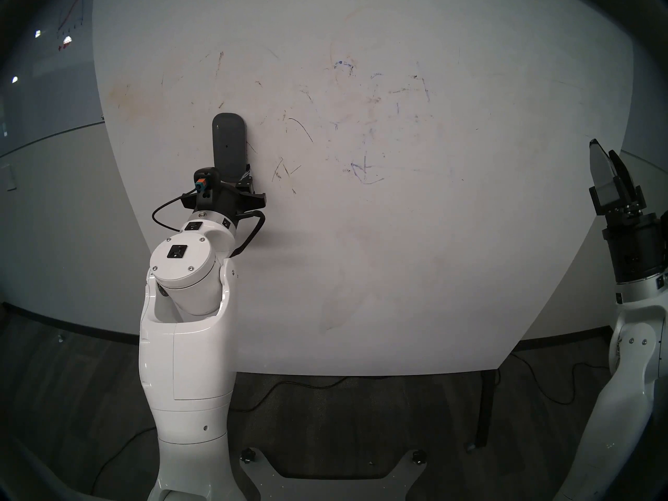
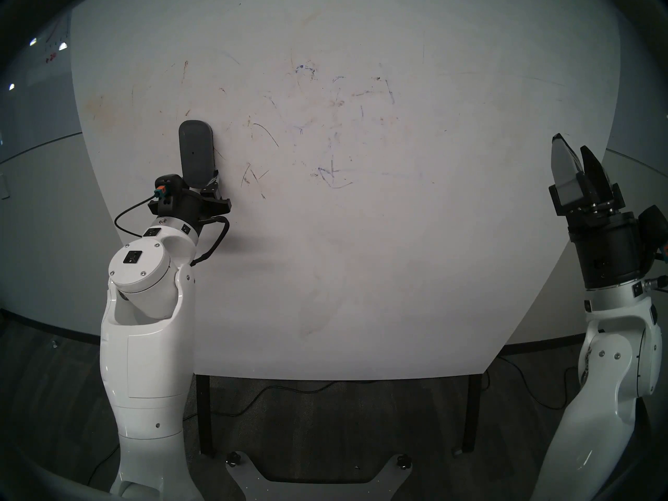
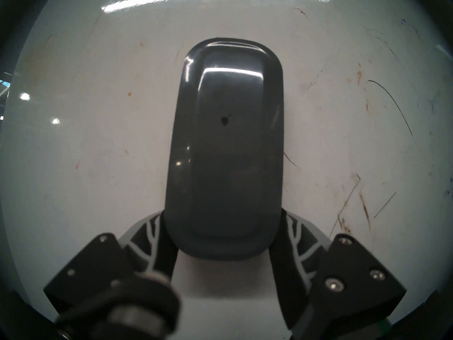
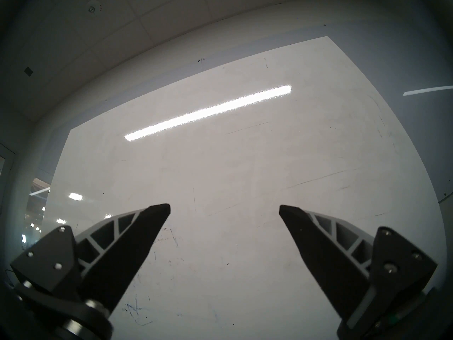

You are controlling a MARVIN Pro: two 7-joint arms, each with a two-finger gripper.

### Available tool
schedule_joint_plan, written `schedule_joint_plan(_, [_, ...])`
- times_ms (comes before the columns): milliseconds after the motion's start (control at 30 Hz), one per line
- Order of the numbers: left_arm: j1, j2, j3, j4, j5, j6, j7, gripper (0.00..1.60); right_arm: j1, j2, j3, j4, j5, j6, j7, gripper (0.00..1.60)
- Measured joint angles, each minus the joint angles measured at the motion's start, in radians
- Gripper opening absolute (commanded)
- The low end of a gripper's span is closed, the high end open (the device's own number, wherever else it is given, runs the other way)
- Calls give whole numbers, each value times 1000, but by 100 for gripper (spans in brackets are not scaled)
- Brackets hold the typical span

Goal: Erase all marks on the whiteboard with the eraser

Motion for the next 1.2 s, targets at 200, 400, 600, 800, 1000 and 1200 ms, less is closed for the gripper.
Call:
schedule_joint_plan(200, [-6, 2, -1, 4, -5, 11, -3, 104, 0, -1, 0, 0, -1, 0, 1, 160])
schedule_joint_plan(400, [-29, 2, -10, 26, -10, 15, 4, 120, 1, -2, 7, 0, -1, 0, 3, 160])
schedule_joint_plan(600, [-48, 2, -13, 42, -16, 21, 7, 124, 1, -4, 18, 0, -1, 0, 6, 160])
schedule_joint_plan(800, [-59, 2, -19, 46, -23, 32, 9, 160, 2, -6, 22, 0, 0, 0, 10, 160])
schedule_joint_plan(1000, [-61, 2, -23, 39, -28, 43, 11, 160, 3, -7, 21, 0, 0, 0, 14, 160])
schedule_joint_plan(1200, [-60, 2, -21, 30, -29, 55, 14, 160, 5, -8, 18, 0, 0, 0, 16, 160])
